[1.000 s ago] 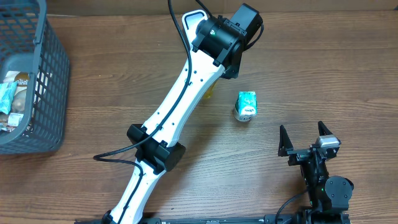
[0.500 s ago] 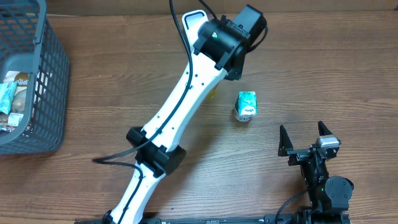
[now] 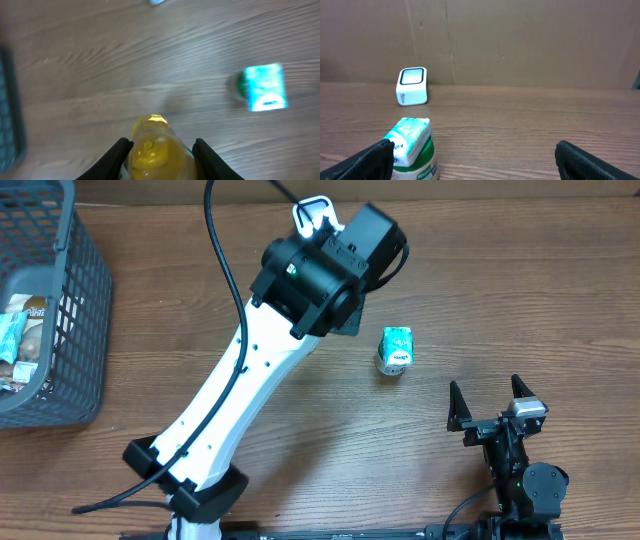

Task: Scan the item barcode
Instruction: 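Carry the yellow bottle with the left gripper to the scanner window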

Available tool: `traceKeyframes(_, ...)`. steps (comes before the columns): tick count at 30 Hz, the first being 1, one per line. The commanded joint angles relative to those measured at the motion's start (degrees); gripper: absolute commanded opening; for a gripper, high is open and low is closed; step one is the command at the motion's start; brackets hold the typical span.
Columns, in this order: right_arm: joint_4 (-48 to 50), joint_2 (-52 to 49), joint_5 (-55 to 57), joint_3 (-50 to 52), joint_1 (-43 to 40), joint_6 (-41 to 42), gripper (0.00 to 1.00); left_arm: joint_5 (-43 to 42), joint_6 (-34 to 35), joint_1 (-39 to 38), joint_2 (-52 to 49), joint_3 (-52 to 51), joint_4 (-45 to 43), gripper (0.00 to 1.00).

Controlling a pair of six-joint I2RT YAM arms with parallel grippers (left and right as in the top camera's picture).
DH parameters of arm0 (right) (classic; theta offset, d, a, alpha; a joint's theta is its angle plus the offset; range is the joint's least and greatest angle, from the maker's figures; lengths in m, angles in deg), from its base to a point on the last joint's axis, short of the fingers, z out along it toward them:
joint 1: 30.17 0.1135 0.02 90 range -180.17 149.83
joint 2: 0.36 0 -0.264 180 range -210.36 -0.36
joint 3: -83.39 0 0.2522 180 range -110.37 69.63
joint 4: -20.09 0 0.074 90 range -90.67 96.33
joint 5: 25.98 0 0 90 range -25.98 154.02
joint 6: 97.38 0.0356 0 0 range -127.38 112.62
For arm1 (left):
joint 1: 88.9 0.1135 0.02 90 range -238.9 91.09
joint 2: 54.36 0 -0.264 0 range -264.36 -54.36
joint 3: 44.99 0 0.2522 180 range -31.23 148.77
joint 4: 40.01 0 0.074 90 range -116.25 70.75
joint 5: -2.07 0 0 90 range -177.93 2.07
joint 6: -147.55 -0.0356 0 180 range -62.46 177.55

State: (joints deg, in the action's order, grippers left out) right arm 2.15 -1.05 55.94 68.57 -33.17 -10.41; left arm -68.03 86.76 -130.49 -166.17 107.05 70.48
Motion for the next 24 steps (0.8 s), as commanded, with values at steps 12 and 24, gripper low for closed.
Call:
traceKeyframes(12,0.2,0.5,0.5,0.6,-0.1,0.0,1.0,4.3,8.5,1.2,7.0,-26.5,-19.3,0.28)
traceKeyframes(24,0.2,0.5,0.5,0.6,-0.1,0.0,1.0,-9.6,0.4,6.6,7.0,-36.1,-36.9,0.28)
